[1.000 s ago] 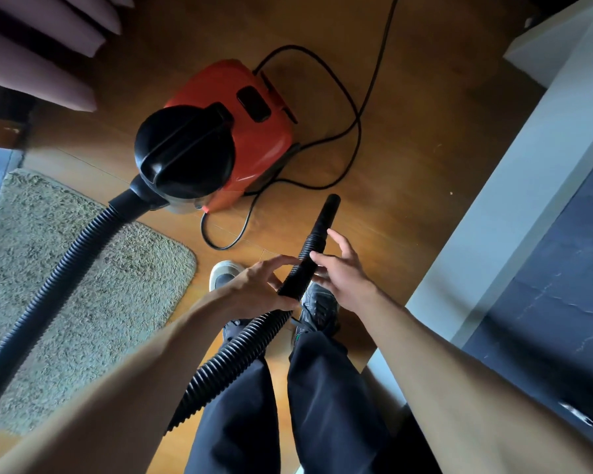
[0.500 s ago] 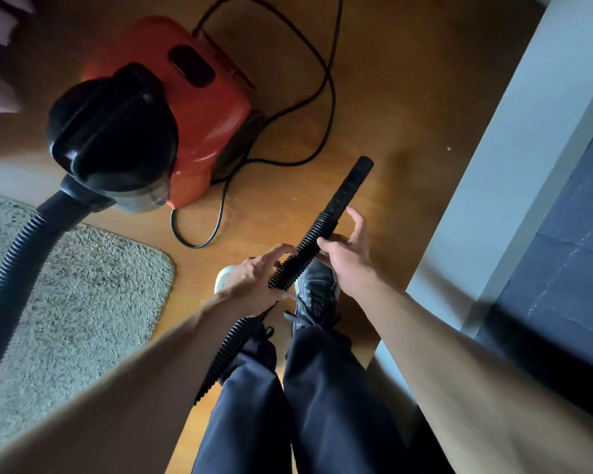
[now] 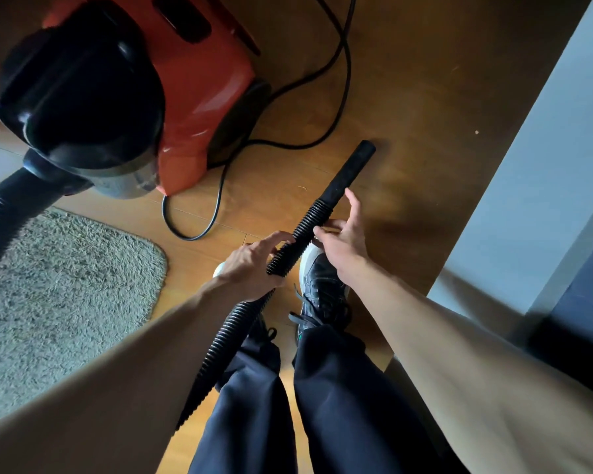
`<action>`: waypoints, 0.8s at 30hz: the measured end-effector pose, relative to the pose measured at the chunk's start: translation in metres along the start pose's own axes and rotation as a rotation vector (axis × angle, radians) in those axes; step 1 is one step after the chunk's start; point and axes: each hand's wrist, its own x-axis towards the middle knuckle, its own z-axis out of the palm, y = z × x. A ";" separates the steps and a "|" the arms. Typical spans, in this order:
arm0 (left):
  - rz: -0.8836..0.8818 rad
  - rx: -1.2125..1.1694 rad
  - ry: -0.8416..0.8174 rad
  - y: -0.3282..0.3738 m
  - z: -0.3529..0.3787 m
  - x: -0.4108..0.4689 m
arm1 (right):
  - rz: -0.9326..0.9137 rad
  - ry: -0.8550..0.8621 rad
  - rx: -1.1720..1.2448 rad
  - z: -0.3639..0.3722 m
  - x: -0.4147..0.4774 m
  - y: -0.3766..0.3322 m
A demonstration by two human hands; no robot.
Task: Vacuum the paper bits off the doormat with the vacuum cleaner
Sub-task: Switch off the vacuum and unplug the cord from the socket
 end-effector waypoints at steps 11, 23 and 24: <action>-0.007 -0.079 -0.052 -0.005 -0.008 0.006 | -0.223 -0.012 -0.349 0.002 0.008 0.000; -0.016 0.255 0.033 0.072 -0.117 -0.129 | -0.437 -0.108 -1.073 -0.074 -0.136 -0.103; -0.014 0.287 0.047 0.084 -0.134 -0.150 | -0.458 -0.105 -1.088 -0.081 -0.158 -0.118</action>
